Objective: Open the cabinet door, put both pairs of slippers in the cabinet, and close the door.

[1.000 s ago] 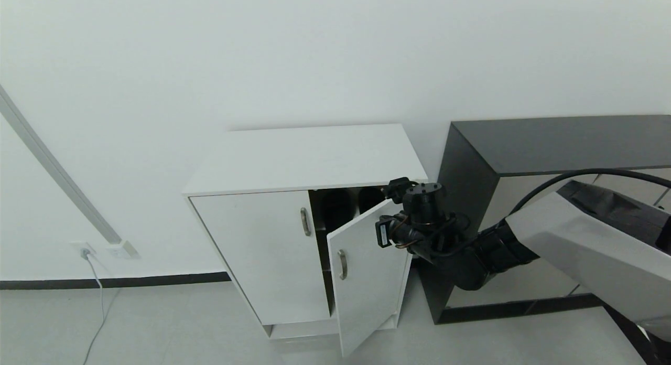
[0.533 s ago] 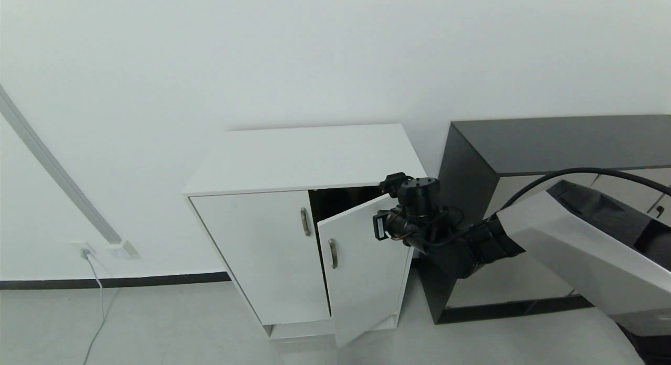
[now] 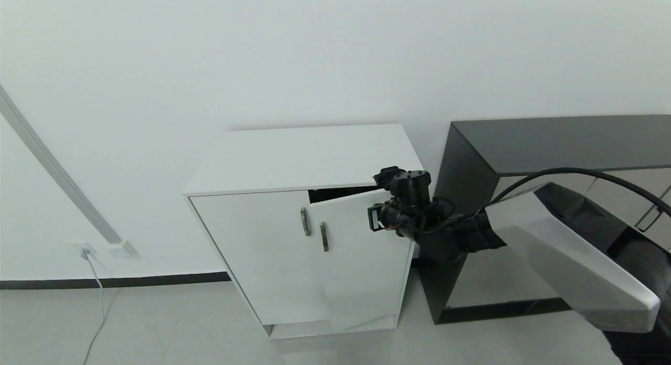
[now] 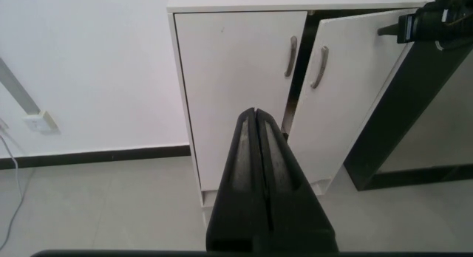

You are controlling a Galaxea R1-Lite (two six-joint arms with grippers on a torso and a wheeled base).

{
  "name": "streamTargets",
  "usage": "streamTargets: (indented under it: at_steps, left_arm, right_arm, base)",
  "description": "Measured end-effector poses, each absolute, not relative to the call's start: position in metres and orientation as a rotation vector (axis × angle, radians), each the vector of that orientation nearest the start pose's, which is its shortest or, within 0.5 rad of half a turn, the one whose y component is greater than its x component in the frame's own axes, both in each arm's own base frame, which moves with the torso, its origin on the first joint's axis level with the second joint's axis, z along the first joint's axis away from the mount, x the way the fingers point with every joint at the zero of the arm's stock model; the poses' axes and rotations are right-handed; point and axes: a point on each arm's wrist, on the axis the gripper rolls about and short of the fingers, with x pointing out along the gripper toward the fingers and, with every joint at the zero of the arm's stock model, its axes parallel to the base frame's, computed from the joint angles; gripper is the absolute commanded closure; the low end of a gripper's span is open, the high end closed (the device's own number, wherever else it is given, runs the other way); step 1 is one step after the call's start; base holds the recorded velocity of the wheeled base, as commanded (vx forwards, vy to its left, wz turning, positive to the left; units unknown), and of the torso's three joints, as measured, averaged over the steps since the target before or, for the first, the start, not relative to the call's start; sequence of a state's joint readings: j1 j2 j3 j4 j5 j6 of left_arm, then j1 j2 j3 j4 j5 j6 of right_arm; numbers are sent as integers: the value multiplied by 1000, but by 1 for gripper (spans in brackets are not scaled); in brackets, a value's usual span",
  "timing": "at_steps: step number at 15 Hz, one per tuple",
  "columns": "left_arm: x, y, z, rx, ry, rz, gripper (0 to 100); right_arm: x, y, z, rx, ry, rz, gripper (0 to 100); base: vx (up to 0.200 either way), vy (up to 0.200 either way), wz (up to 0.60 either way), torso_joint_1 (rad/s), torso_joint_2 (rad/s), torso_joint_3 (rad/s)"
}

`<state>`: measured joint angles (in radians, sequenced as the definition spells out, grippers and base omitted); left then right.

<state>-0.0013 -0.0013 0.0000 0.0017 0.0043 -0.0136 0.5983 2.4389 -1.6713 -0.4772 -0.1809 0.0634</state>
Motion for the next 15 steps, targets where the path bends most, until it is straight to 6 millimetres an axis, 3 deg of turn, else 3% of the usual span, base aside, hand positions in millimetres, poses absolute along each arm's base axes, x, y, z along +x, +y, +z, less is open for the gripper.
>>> streamTargets:
  at_steps: [15]
  left_arm:
    - [-23,0,75,-14,0,2,100]
  right_arm:
    - [447,282,99,-43,273,373,100]
  base:
    - [0,0,0,0,0,0]
